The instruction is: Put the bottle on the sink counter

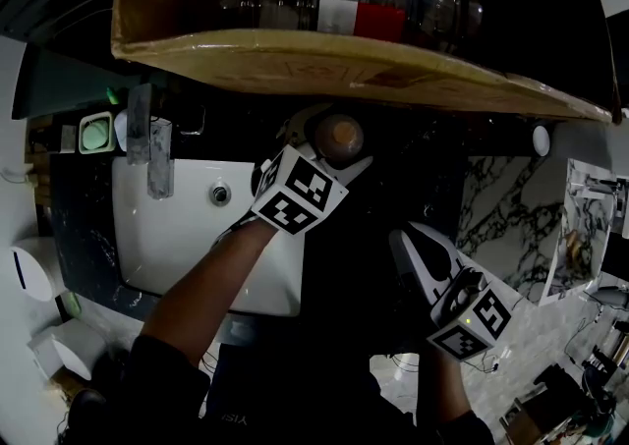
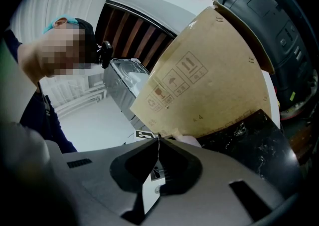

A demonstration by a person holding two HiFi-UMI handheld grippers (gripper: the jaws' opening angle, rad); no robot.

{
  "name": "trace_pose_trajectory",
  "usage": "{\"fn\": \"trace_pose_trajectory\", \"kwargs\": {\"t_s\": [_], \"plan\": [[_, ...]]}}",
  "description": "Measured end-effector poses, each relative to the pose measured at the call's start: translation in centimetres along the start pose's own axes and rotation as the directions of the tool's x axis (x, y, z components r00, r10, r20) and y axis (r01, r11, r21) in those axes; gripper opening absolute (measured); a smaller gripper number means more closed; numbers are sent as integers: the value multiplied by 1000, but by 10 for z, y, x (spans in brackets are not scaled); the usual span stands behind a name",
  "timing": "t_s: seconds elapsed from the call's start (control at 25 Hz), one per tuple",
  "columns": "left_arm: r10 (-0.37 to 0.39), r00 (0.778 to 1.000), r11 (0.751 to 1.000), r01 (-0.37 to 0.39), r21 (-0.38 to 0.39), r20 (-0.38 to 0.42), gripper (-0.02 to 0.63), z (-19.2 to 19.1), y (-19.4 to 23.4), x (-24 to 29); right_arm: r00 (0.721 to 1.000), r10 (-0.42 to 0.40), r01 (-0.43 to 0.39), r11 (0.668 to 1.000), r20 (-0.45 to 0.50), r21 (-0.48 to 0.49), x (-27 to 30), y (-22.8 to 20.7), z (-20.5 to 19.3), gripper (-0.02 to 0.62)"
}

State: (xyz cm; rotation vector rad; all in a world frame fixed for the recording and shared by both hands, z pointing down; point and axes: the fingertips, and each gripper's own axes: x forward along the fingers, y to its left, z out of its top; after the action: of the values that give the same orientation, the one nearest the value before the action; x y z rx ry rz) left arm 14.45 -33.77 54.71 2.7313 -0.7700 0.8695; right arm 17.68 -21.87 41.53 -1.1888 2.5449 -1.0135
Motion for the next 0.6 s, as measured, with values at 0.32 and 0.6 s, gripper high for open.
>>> {"fn": "trace_pose_trajectory", "kwargs": {"t_s": [0.32, 0.6], "plan": [[11, 1000, 1000, -11, 4, -6, 391, -1, 0, 0, 1000, 3, -3, 1000, 3, -2, 0, 5, 1, 27], [16, 1000, 1000, -16, 3, -22, 391, -3, -1, 1, 1000, 1, -1, 1000, 5, -5, 1, 10, 2, 28]]}}
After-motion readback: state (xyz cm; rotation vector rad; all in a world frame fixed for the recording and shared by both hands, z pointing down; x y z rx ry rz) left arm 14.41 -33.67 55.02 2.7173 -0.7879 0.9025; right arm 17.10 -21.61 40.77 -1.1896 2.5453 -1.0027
